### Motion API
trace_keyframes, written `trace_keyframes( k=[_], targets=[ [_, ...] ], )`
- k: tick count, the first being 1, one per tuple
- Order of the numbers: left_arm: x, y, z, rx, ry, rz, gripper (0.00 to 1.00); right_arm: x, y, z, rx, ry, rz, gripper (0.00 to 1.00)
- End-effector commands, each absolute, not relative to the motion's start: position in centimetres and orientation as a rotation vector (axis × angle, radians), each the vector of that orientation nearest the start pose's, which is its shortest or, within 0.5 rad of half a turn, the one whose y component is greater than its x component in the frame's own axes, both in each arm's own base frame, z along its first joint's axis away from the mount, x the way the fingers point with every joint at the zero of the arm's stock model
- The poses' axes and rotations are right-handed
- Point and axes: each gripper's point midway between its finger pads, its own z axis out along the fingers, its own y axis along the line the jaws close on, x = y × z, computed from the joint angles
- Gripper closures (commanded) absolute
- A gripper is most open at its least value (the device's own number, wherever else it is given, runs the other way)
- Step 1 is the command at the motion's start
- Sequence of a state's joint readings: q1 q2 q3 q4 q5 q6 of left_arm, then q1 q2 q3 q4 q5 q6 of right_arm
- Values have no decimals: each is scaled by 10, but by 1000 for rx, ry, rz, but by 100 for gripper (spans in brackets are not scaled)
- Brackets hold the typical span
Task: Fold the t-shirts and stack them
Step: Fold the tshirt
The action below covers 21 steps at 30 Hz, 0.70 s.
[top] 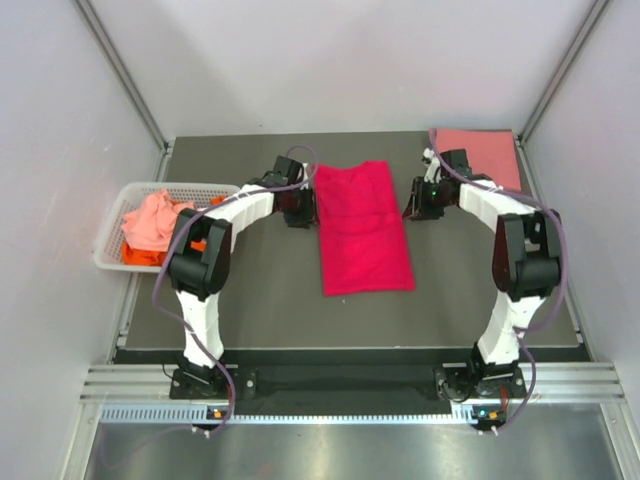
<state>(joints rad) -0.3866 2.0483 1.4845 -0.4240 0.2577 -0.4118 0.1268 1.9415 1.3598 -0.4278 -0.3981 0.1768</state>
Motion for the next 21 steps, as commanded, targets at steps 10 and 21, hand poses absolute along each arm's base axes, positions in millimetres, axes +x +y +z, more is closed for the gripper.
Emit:
trace_keyframes(
  k=[10,21],
  targets=[
    [291,-258,88,57,2643,-879,58,313,102,79,393,2646,536,61],
    [238,-278,58,-5,2703,-921,55,258,111,47,506,2650,619,60]
  ],
)
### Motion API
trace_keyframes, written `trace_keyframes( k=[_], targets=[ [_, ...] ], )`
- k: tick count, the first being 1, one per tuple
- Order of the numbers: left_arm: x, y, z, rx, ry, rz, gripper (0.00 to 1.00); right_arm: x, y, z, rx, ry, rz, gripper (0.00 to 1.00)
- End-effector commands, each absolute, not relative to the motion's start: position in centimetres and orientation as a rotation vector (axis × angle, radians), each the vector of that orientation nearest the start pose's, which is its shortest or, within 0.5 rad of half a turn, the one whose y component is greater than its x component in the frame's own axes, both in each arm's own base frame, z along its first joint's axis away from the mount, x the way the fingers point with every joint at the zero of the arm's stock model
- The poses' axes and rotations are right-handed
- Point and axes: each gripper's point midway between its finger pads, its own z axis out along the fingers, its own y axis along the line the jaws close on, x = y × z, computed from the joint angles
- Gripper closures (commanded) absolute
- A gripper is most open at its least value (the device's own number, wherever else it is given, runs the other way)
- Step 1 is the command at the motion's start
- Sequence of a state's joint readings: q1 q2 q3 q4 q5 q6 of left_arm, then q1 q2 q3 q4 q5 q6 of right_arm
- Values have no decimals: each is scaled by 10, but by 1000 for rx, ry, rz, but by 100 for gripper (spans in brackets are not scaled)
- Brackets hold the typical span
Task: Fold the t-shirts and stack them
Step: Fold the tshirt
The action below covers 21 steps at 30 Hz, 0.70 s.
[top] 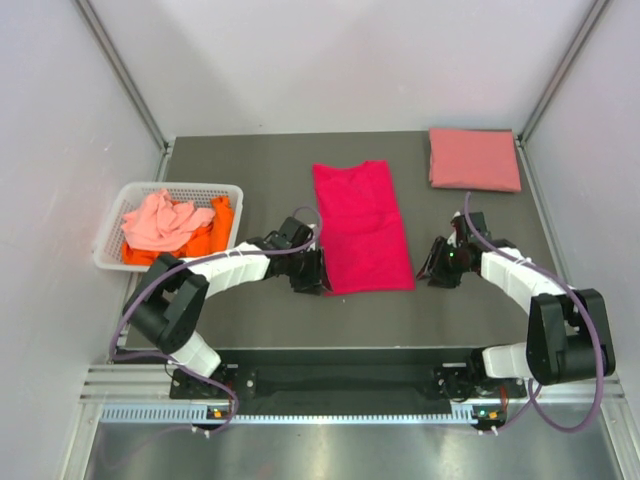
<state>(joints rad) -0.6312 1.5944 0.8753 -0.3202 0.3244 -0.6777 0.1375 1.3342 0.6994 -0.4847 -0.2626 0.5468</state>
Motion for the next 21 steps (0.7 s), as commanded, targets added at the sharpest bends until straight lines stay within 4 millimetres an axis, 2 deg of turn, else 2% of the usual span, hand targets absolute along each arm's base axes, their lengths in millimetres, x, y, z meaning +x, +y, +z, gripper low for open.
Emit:
trace_keyframes(
  k=[1,5,12,21],
  targets=[
    [234,-277,53,-12,2718,-918,55,257,114,45,497,2656,640,59],
    [227,-282,42,-34,2741,-930,55,249,120,33,486,2676,656,59],
    [231,-283,38,-44,2752,-910,56,241,123,25,494,2679,661,59],
    [231,-276,22,-78,2788,-836,68,241,124,12,517,2682,645,61]
  ],
)
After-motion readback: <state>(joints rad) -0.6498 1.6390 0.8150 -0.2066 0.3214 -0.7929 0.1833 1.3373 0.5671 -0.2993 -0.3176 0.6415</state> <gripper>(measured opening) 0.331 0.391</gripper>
